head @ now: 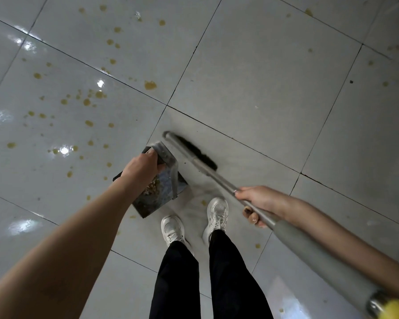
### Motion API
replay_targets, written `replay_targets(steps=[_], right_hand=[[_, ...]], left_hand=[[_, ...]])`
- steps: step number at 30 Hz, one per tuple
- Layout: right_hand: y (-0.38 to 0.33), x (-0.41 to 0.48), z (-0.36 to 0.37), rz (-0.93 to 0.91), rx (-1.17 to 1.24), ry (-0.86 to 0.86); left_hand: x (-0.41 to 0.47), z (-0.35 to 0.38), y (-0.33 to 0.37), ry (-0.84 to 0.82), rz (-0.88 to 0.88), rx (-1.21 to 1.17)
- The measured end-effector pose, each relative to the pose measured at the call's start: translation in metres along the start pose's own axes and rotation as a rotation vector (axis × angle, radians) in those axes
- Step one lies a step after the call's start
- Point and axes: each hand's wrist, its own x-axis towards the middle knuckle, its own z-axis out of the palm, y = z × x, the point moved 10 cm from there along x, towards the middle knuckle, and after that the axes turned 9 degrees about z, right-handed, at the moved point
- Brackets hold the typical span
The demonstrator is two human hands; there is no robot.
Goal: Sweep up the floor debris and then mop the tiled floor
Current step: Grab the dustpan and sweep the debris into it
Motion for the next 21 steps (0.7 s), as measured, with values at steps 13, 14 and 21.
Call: replay_targets(steps=[13, 14, 21], right_hand=[[0.025, -0.016, -0.029, -0.003, 0.157, -0.131], [0.024, -0.015, -0.032, -0.035, 0.116, -0.077], [0.009, 0.011, 0.016, 0.057, 0.141, -0.206]], left_hand=[[-0.011, 0.007, -0.019, -0.053, -0.032, -0.004], [-0.011, 0.008, -0.019, -0.055, -0.034, -0.009], [-0.013, 0.008, -0.018, -0.052, -0.045, -0.035]])
